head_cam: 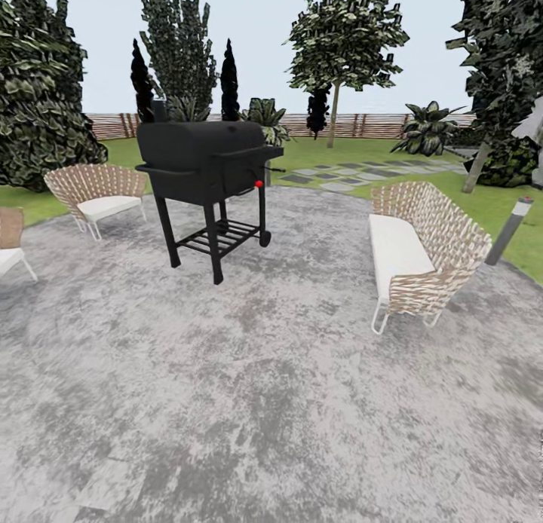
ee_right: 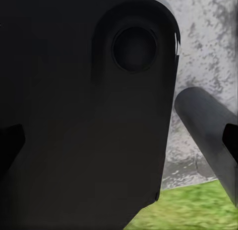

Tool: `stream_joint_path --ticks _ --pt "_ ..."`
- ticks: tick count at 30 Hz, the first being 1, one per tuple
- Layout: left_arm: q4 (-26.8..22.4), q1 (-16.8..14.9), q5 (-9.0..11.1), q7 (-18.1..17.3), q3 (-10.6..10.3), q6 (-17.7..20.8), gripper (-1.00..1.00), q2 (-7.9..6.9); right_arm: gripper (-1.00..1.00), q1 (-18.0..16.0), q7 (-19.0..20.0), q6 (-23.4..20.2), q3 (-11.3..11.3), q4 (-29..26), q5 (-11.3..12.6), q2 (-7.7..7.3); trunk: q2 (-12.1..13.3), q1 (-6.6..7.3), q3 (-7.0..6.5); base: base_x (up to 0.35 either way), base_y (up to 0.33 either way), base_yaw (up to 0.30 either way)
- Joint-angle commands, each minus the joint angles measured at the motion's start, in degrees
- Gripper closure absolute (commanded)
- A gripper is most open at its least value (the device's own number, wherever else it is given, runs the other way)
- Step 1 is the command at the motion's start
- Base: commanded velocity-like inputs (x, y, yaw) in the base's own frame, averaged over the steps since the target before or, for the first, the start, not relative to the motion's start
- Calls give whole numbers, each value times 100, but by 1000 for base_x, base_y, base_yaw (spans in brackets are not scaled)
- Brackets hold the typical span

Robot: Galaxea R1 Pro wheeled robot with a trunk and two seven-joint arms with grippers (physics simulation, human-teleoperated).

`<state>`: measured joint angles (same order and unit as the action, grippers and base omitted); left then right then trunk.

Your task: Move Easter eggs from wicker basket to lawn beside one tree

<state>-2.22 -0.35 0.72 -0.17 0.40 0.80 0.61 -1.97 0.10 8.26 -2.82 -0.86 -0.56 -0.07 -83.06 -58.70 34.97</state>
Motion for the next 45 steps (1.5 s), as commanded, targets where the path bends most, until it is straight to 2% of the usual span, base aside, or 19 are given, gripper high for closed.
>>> stream_joint_path --ticks 1,25,45 --pt "-6 0 8 -1 4 8 -100 -1 -100 -5 0 18 -26 7 -5 -1 -2 -3 5 334 0 -294" --pt "-6 0 8 -1 4 8 -100 -7 -100 -5 0 18 -26 7 -5 6 -2 -3 5 334 6 -288" --pt "-6 0 8 -4 4 8 -100 -5 -100 -5 -36 17 -19 -29 7 -5 -2 -3 5 334 72 -17"
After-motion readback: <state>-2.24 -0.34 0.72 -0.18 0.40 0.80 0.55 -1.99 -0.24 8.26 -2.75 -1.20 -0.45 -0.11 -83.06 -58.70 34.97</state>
